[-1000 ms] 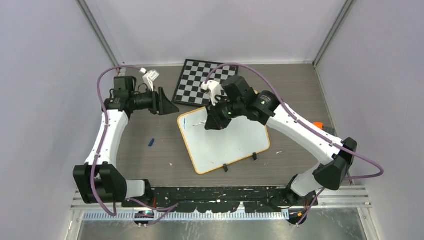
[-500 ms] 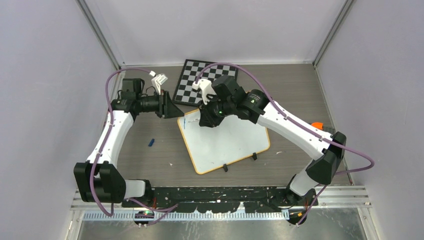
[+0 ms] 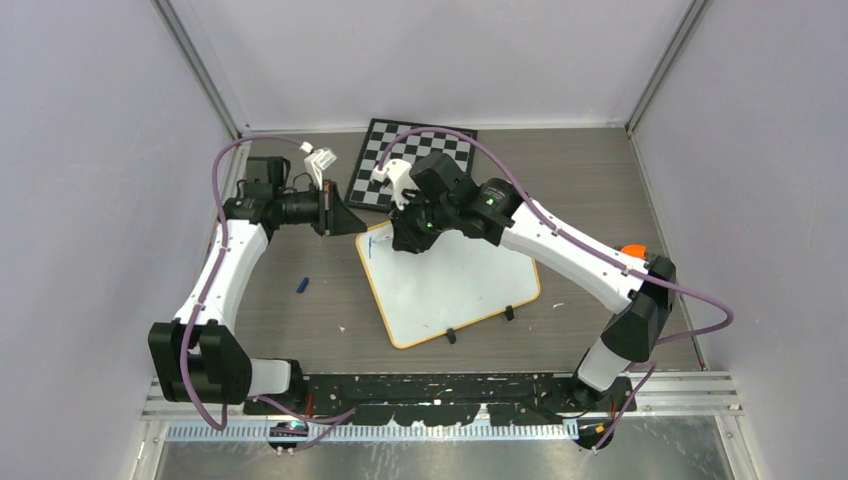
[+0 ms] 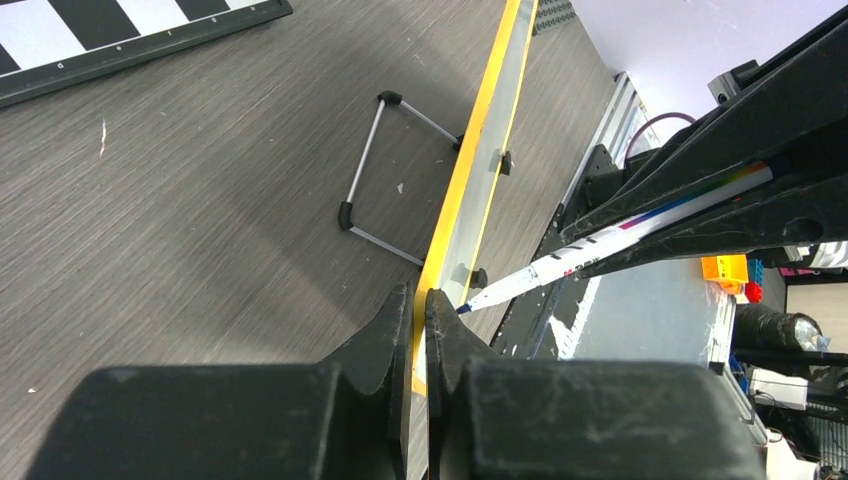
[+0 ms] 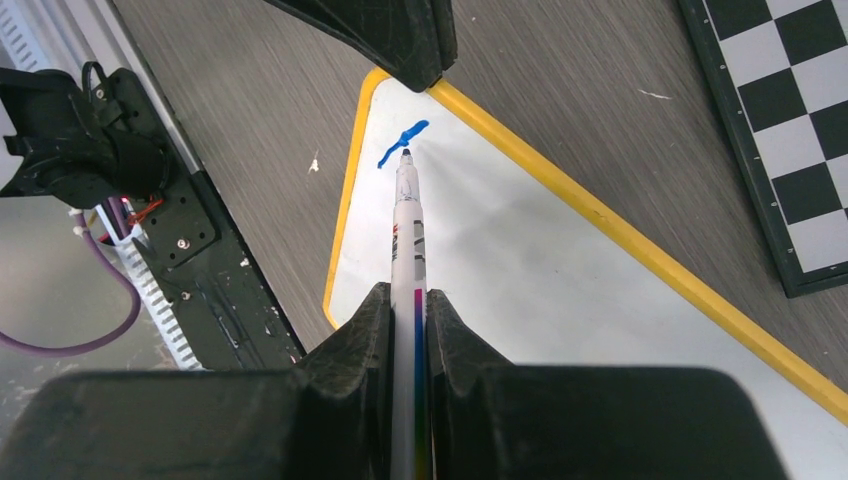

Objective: Write a sentence on the whiteboard

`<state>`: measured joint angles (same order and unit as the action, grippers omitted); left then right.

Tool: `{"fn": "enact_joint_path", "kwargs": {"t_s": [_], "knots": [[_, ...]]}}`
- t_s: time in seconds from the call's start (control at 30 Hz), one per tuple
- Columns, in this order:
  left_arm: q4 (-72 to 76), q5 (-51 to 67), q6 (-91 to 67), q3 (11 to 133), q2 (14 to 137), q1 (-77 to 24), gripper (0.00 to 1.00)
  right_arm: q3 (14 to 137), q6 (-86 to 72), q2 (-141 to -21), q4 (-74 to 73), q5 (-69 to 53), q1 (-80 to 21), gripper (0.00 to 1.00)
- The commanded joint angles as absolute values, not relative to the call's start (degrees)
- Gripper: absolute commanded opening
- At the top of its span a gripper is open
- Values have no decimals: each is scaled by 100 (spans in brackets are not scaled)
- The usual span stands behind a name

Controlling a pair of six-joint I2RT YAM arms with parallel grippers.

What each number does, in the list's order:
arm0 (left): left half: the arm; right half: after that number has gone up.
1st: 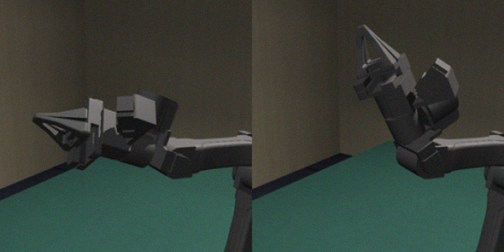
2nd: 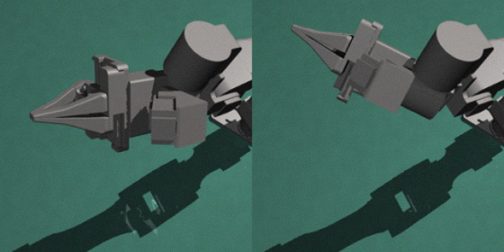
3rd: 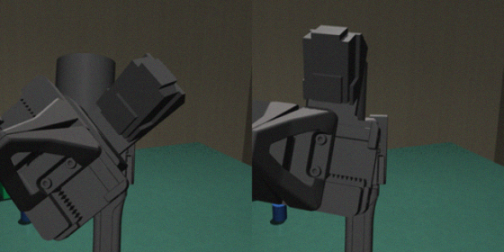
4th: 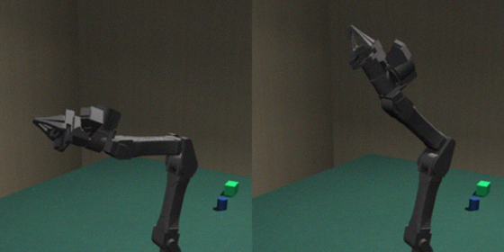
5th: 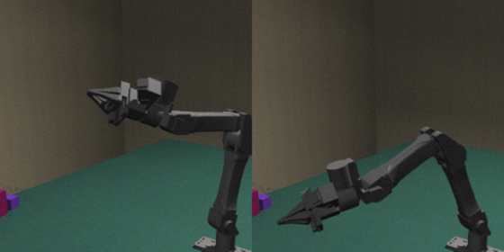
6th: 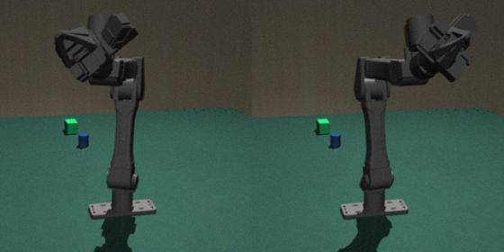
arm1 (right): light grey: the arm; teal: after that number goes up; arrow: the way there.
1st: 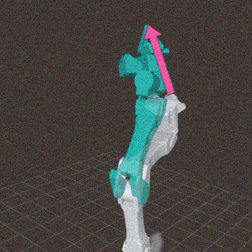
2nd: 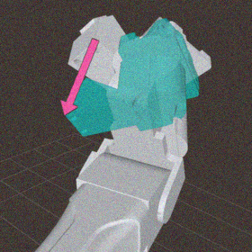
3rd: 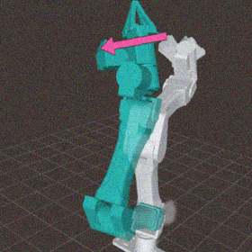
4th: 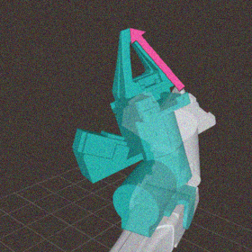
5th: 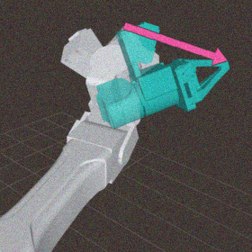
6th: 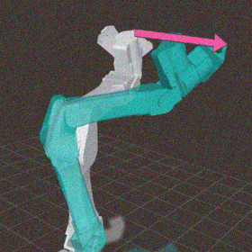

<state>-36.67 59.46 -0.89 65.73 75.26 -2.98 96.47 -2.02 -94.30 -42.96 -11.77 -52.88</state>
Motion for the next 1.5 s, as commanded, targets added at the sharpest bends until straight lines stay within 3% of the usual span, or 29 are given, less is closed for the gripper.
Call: {"fn": "enact_joint_path", "kwargs": {"t_s": [0.0, 0.67, 1.47], "knots": [[-3722, 5933, -16, 6663, 7506, -334, 0, 9965, -99, -9412, -4096, -1005, -5326, 0], [-3722, 5891, -17, 6653, 7482, -352, 0, 10111, -33, -9659, -4183, -985, -5324, 0], [-3839, 5792, 276, 6671, 7488, -414, 0, 9282, 144, -9314, -4254, -883, -5324, 0]]}}
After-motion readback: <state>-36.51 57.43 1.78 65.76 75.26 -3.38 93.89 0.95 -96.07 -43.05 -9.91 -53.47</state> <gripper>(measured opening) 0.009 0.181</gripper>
